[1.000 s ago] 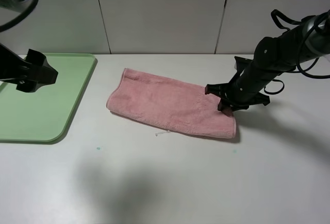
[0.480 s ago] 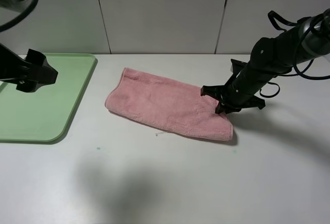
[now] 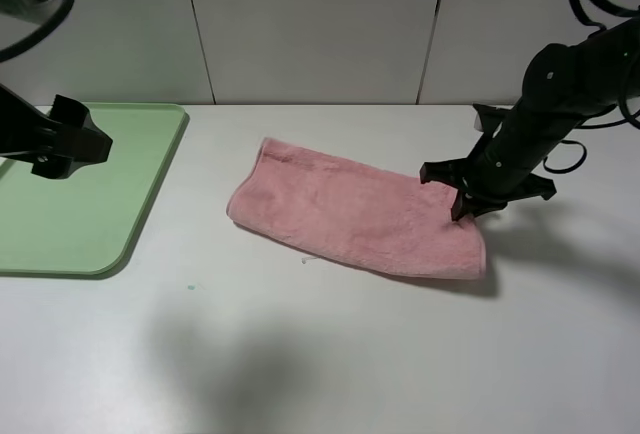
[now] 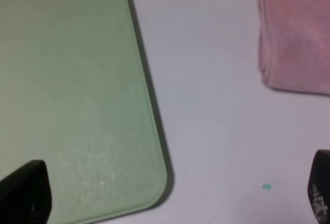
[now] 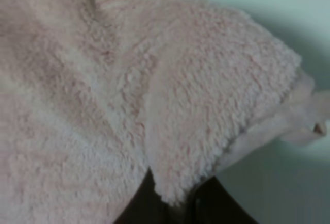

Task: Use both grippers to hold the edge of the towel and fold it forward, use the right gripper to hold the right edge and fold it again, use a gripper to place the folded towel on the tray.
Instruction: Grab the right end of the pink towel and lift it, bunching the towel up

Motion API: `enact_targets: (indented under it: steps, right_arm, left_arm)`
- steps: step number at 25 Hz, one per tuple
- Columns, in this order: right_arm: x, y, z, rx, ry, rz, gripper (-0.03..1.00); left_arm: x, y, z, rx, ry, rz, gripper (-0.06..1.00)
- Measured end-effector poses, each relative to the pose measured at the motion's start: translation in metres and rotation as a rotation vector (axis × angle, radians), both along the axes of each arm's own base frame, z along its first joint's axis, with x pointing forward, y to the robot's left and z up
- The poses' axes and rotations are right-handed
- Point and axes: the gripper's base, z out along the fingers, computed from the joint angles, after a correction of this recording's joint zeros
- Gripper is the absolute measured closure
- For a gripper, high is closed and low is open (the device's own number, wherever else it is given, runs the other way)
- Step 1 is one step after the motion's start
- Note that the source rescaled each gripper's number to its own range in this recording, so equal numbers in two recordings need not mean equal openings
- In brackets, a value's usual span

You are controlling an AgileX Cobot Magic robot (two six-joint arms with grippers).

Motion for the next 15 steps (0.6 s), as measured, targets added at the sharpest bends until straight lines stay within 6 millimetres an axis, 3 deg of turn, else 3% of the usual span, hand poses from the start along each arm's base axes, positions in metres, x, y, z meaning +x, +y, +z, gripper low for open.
enact_targets:
  steps: [8, 15]
  right_arm:
    - [-0.006, -0.043, 0.018, -0.101, 0.06, 0.0, 0.92]
    - [-0.012, -0.078, 0.021, -0.186, 0.14, -0.019, 0.92]
  left_arm:
    - [0.0, 0.0, 0.0, 0.0, 0.0, 0.0, -0.05]
    - [0.0, 0.0, 0.0, 0.0, 0.0, 0.0, -0.05]
